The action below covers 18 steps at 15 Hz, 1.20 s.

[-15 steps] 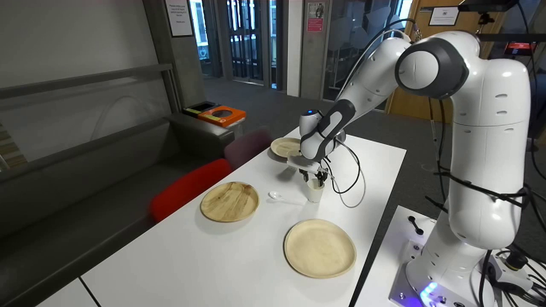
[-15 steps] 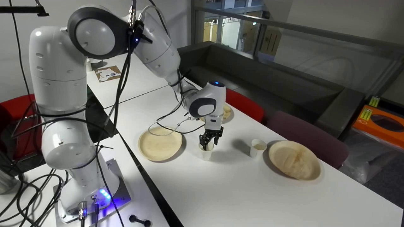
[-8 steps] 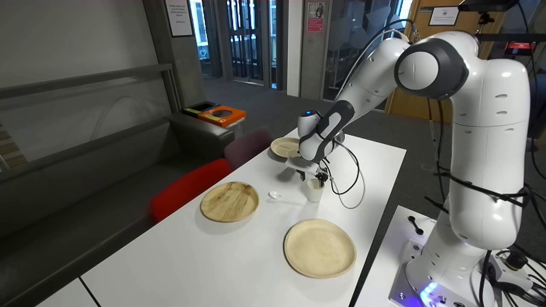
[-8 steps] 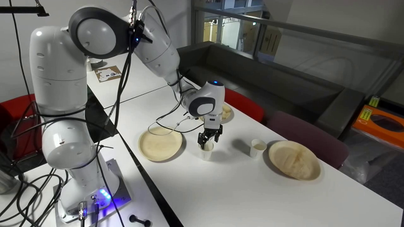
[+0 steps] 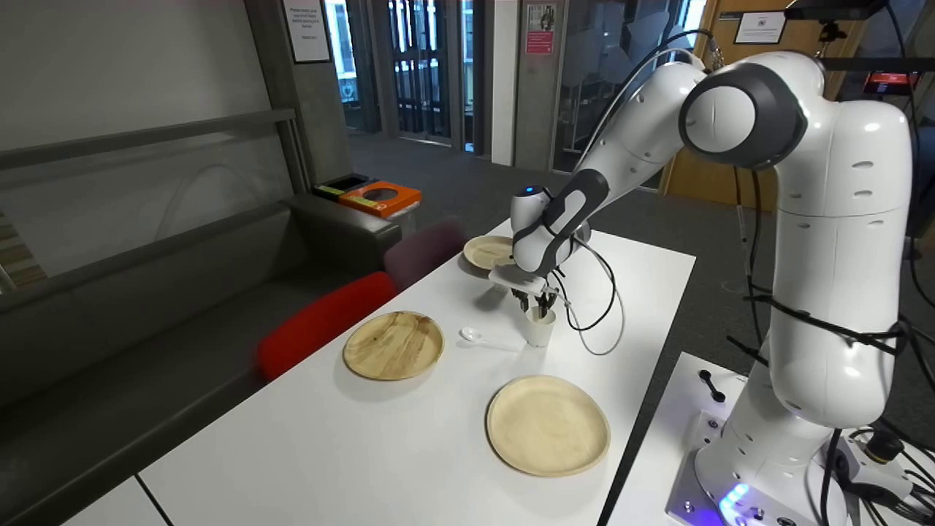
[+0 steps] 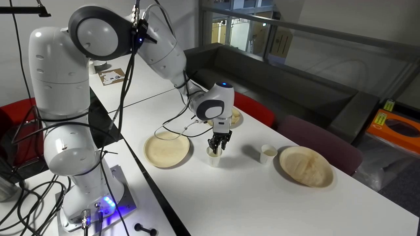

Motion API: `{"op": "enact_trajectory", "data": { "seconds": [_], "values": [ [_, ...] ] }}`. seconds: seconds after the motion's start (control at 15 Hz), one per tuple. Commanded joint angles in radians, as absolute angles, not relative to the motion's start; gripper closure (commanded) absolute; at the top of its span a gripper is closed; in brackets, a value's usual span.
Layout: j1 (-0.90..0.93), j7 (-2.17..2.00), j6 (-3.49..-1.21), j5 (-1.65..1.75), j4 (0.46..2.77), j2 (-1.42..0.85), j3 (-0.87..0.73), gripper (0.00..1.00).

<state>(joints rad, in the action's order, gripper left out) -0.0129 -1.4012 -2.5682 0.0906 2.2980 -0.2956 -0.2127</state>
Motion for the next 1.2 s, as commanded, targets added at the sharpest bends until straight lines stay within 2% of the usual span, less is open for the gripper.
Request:
{"op": "enact_trajectory", "data": {
  "seconds": [0.0,0.2,0.6,0.67,0.73,0.87,0.93,1.13],
  "values": [
    [-0.002,-1.418,-2.612,0.118,2.346,-0.234,-0.234,0.45],
    [-0.002,-1.419,-2.626,0.121,2.350,-0.223,-0.238,0.45],
    [-0.003,-1.423,-2.624,0.132,2.350,-0.215,-0.239,0.94],
    [-0.003,-1.423,-2.623,0.135,2.349,-0.214,-0.238,0.99],
    [-0.003,-1.422,-2.621,0.136,2.349,-0.214,-0.238,1.00],
    [-0.004,-1.419,-2.617,0.137,2.349,-0.214,-0.237,0.71],
    [-0.003,-1.420,-2.616,0.139,2.349,-0.215,-0.237,0.71],
    [-0.003,-1.422,-2.614,0.141,2.349,-0.215,-0.237,0.51]
  ]
}}
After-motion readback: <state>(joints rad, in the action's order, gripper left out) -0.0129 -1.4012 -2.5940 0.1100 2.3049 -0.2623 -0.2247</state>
